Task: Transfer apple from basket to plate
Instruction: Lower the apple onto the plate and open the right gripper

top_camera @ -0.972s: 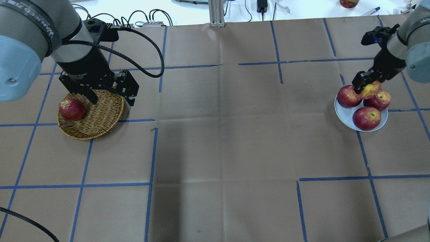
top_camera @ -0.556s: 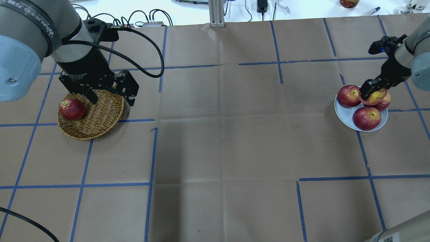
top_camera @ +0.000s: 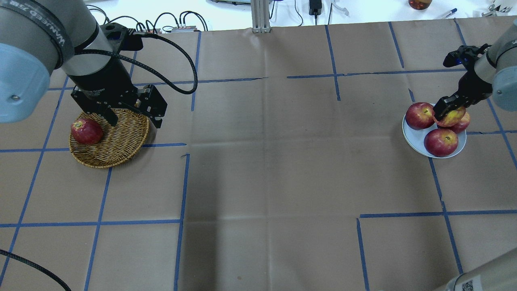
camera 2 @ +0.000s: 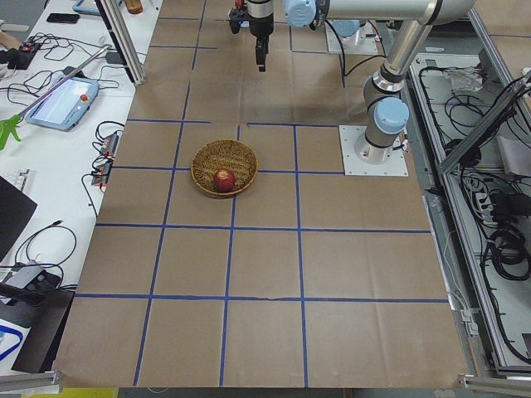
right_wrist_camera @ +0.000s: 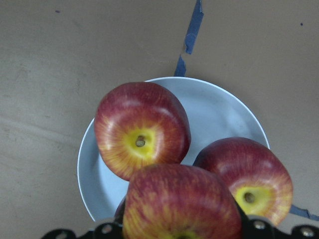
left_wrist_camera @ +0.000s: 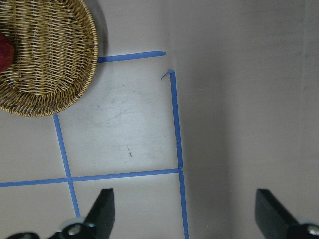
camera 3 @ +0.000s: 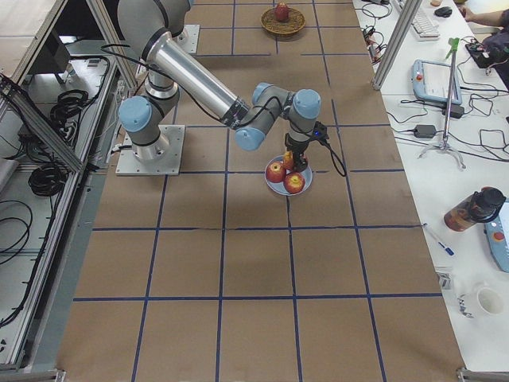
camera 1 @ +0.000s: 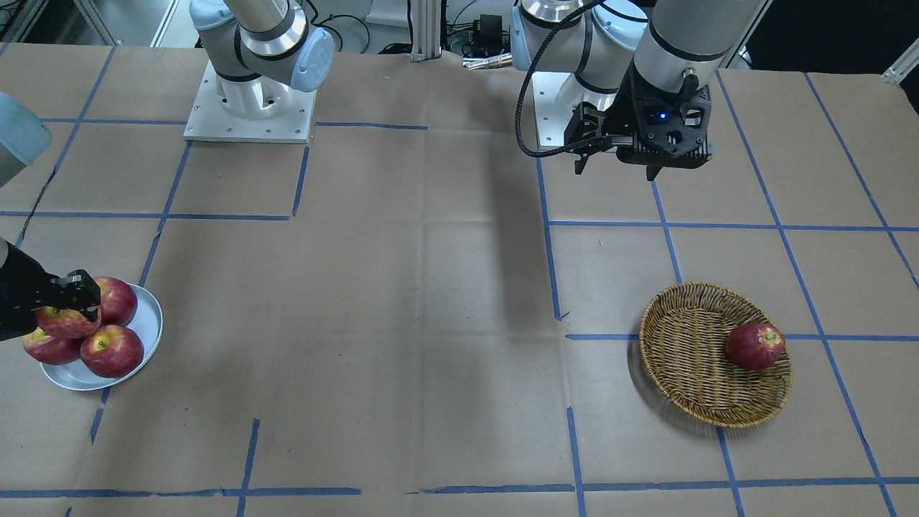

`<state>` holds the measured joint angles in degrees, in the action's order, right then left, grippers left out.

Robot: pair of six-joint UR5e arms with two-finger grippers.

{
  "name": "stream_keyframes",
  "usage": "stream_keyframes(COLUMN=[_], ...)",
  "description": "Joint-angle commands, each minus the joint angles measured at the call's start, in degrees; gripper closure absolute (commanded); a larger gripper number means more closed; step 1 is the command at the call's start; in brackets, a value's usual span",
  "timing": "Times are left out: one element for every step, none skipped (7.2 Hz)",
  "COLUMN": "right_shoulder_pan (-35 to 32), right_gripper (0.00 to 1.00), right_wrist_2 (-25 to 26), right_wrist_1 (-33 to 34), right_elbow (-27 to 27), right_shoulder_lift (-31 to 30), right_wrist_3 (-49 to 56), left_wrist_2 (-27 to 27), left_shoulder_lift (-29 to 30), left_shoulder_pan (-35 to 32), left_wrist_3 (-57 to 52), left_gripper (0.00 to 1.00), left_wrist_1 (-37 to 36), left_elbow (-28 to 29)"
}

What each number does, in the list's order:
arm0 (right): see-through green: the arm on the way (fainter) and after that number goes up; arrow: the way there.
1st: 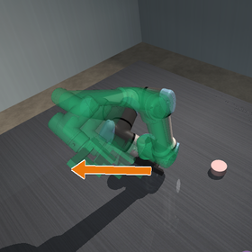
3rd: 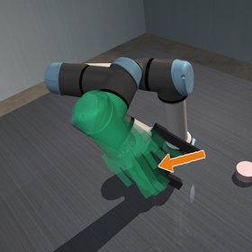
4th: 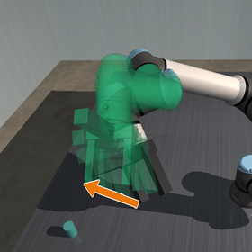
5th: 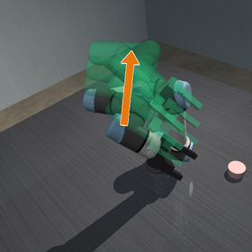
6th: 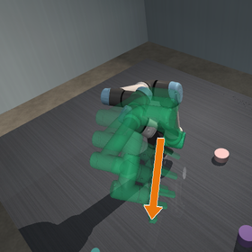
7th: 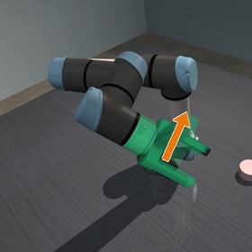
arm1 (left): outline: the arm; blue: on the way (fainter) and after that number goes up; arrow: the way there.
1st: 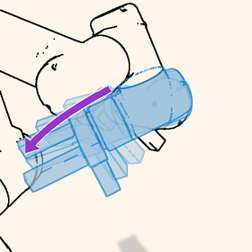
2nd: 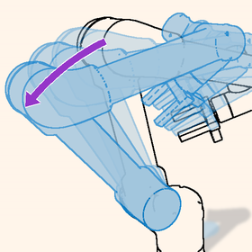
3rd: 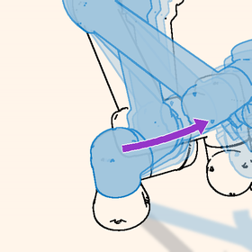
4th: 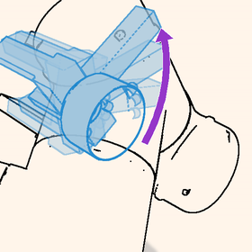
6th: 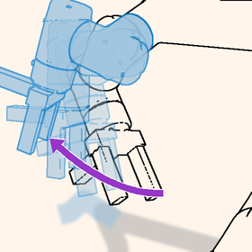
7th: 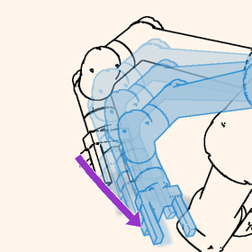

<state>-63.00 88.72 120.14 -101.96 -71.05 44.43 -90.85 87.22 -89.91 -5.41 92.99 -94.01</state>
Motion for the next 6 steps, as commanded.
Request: stream_keyframes(right_shoulder_pan=[0.4, 0.6, 0.6, 0.2, -0.8, -2.4], right_gripper=[0.01, 0.0, 0.0, 0.0, 0.0, 0.0], right_wrist_2=[0.0, 0.0, -0.3, -0.4, -0.2, -0.2], right_wrist_1=[0.3, 0.2, 0.2, 0.0, -1.6, -6.0], right_elbow=[0.1, 0.4, 0.5, 1.2, 3.2, 4.6], right_shoulder_lift=[0.6, 0.6, -0.4, -1.2, -3.6, -5.5], right_wrist_3=[0.0, -0.1, -0.6, -0.7, -1.3, -2.1], left_wrist_2=[0.0, 0.0, 0.1, 0.2, 0.4, 0.6], left_shoulder_lift=[0.0, -0.2, 0.1, -0.2, -0.2, 0.1], left_shoulder_pan=[0.0, 0.0, 0.0, 0.0, 0.0, 0.0], left_wrist_3=[0.1, -0.1, 0.3, 0.4, 0.5, 0.8], left_gripper=[0.01, 0.01, 0.01, 0.01, 0.01, 0.01], left_wrist_1=[0.0, 0.0, 0.0, 0.1, 0.1, 0.1], left_elbow=[0.0, 0.0, 0.0, 0.0, -0.1, -0.2])
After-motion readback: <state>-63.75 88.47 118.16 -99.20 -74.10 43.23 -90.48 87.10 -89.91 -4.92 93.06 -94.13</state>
